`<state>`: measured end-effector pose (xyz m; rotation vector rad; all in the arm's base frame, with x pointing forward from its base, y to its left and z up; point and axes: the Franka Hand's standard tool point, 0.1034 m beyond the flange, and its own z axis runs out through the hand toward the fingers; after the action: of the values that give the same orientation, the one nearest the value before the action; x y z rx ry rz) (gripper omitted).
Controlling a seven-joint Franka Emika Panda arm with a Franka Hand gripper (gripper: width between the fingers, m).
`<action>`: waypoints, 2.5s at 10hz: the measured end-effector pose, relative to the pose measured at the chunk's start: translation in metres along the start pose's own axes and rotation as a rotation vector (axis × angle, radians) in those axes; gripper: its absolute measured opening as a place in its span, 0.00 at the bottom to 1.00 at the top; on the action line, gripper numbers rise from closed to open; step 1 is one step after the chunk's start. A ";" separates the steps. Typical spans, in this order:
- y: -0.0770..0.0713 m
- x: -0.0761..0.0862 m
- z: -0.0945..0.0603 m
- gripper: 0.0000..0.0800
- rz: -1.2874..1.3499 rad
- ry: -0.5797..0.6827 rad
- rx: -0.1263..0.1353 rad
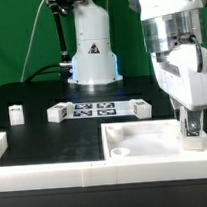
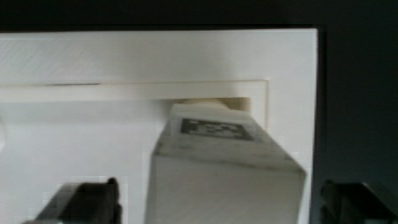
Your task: Assemble one leg
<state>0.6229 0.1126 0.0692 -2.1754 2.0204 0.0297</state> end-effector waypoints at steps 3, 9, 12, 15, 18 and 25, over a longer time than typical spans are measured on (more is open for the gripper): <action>0.002 -0.008 0.000 0.81 -0.382 -0.015 -0.022; 0.000 -0.015 -0.002 0.81 -1.032 0.021 -0.077; -0.001 -0.013 0.000 0.81 -1.372 0.048 -0.131; -0.001 -0.009 0.001 0.80 -1.459 0.044 -0.133; -0.001 -0.009 0.001 0.36 -1.459 0.044 -0.134; -0.001 -0.006 0.002 0.36 -0.853 0.066 -0.070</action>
Offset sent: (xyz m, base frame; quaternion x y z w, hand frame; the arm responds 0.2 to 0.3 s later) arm -0.0017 0.0097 0.0021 -0.0297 0.0073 -0.2297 0.9728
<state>0.6232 0.1187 0.0682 -2.9094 0.9742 -0.0821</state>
